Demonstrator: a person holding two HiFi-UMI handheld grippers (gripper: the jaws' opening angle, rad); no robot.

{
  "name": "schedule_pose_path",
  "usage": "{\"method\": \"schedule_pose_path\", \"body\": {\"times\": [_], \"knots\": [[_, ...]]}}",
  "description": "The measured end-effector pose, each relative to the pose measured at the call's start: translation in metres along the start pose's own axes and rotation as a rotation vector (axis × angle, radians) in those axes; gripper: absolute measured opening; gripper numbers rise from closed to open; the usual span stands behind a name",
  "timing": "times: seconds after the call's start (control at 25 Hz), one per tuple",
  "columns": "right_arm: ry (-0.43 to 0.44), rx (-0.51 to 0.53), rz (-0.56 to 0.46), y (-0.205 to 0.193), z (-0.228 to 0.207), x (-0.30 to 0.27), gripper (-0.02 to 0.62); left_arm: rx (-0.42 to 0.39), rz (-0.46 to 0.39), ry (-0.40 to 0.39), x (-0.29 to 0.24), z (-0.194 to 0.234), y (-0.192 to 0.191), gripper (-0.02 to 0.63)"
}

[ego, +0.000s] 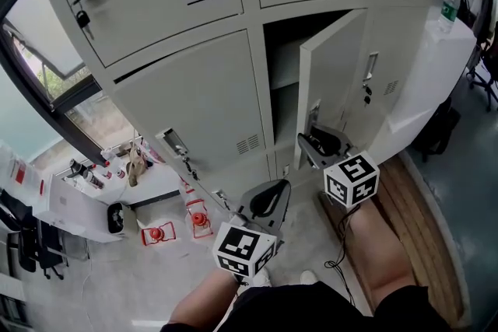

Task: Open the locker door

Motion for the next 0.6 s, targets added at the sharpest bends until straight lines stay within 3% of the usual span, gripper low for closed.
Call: {"method": "schedule_pose_path", "body": {"times": [0.24,0.6], "knots": [[0.088,0.017,-0.012,-0.004,-0.005,0.025,0.163,-0.015,0.001,-0.023,-0.006,-0.021,0.0,0.017],[0.131,0.037,-0.011,-0.008,-0.014,0.066,0.169,-0.014,-0.003,-0.052,-0.02,-0.056,0.0,0.017]]}}
Point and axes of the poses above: the fingertips, and each gripper's own axes: x backward along the fingers, z to its left, y out of its top, the point moved 7 cm from there along x, backward along the fingers, and after that the axes turned 8 degrees about y, right-handed, at the moved point
